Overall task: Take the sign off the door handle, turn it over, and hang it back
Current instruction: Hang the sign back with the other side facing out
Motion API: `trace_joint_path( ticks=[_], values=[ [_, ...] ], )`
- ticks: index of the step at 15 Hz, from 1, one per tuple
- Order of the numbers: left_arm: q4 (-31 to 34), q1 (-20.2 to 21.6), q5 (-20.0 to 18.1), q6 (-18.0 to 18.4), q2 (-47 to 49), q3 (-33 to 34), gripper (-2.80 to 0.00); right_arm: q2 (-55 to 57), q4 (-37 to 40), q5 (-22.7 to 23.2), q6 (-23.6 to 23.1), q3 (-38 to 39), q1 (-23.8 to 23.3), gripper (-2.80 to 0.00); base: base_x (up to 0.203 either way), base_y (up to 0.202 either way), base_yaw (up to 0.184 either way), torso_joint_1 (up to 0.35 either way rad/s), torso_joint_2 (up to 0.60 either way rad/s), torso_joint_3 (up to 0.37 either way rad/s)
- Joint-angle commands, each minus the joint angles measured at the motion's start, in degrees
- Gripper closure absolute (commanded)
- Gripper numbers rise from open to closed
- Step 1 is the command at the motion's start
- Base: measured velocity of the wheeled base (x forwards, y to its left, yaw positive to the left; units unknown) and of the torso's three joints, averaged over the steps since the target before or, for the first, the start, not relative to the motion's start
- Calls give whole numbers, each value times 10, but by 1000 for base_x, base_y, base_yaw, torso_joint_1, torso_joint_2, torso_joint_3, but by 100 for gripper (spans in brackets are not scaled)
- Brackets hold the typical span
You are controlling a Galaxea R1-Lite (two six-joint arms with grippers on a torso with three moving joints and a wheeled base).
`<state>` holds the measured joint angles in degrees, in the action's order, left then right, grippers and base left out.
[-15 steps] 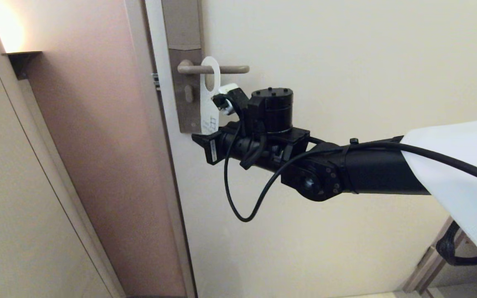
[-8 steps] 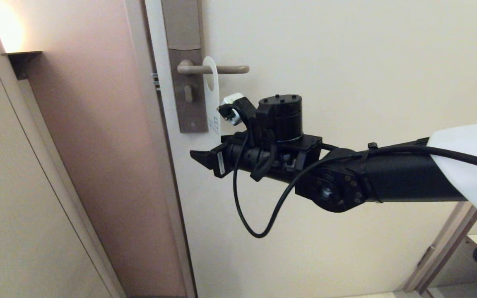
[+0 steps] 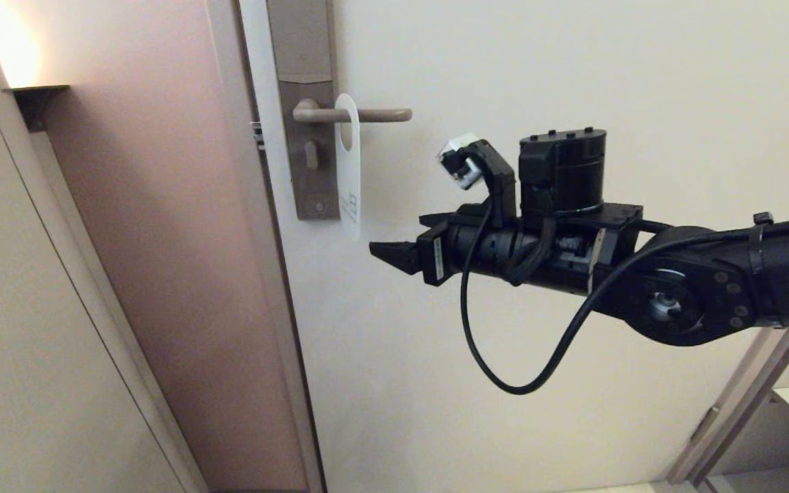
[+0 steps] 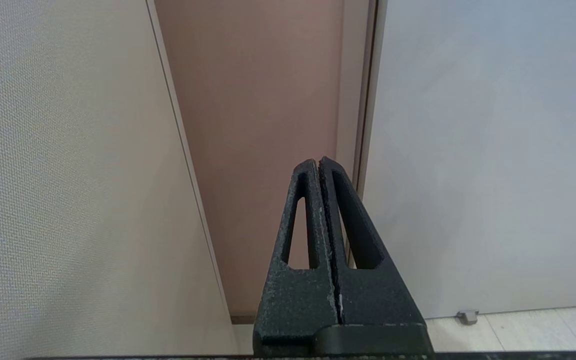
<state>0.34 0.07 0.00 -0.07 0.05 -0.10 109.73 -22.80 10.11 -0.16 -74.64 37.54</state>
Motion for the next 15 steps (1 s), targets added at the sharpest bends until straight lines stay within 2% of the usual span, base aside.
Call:
trace_joint_path(
  ticks=[1,2,3,12,15],
  values=[
    [0,0,0,0,0,0,0,-14,-2,0,-1,2,-13,-280,0,0,0,0,0,0],
    [0,0,0,0,0,0,0,-14,-3,0,-1,4,-14,-280,0,0,0,0,0,0],
    [0,0,0,0,0,0,0,-14,-9,1,0,6,-17,0,0,0,0,0,0,0],
    [0,0,0,0,0,0,0,-6,-10,0,-4,-3,-15,0,0,0,0,0,0,0],
    [0,0,0,0,0,0,0,14,-37,-1,-4,-25,-9,0,0,0,0,0,0,0]
  ],
)
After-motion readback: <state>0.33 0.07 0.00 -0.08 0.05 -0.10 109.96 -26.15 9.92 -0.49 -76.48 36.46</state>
